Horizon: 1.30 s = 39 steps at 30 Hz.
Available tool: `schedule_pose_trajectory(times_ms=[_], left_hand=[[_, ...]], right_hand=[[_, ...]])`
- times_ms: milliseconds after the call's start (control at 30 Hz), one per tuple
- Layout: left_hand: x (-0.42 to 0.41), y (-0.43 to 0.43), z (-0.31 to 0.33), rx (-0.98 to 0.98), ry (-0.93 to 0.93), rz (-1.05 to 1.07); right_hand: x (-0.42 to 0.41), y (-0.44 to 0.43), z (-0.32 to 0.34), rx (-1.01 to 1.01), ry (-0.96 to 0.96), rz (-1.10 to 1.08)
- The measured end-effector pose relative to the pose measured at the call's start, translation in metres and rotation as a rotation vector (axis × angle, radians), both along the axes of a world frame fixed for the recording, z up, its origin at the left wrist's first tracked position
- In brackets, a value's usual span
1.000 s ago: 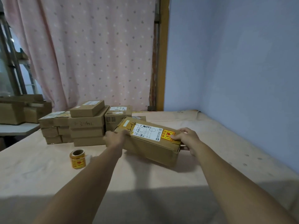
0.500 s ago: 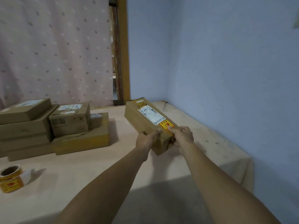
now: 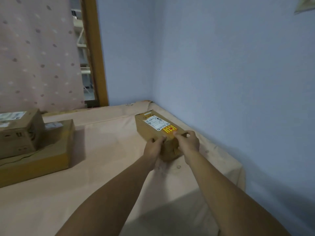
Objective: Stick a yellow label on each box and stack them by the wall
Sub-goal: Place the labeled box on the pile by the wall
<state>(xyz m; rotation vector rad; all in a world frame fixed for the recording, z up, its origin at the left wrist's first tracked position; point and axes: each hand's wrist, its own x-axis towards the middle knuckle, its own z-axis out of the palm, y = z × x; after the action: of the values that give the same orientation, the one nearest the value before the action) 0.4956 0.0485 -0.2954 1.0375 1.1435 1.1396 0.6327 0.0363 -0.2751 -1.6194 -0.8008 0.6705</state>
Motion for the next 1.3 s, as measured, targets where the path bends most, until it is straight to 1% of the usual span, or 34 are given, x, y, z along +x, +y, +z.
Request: schedule_pose_trajectory(times_ms=[300, 367, 467, 533, 667, 867, 1067, 1233, 1300], left_hand=[[0.051, 0.095, -0.009, 0.023, 0.08, -0.031], [0.062, 0.117, -0.01, 0.025, 0.063, -0.05], [0.081, 0.148, -0.012, 0.03, 0.056, -0.076], [0.093, 0.166, -0.015, 0.05, 0.07, -0.082], [0.114, 0.187, -0.015, 0.059, 0.102, -0.082], [0.131, 0.208, -0.015, 0.052, 0.126, -0.079], [0.132, 0.207, -0.019, 0.042, 0.094, -0.059], [0.131, 0.199, -0.015, 0.024, 0.073, -0.027], [0.129, 0.194, -0.011, 0.039, 0.094, -0.011]], right_hand=[[0.028, 0.055, -0.039, 0.102, -0.089, 0.086], [0.032, 0.071, -0.04, 0.114, -0.142, 0.102], [0.04, 0.096, -0.039, 0.077, -0.267, 0.063], [0.049, 0.116, -0.04, 0.051, -0.296, 0.034], [0.068, 0.15, -0.043, 0.033, -0.293, -0.029], [0.085, 0.17, -0.052, 0.03, -0.31, -0.068], [0.081, 0.172, -0.055, 0.056, -0.296, -0.082], [0.073, 0.167, -0.051, 0.011, -0.268, -0.085], [0.071, 0.164, -0.049, 0.008, -0.237, -0.068]])
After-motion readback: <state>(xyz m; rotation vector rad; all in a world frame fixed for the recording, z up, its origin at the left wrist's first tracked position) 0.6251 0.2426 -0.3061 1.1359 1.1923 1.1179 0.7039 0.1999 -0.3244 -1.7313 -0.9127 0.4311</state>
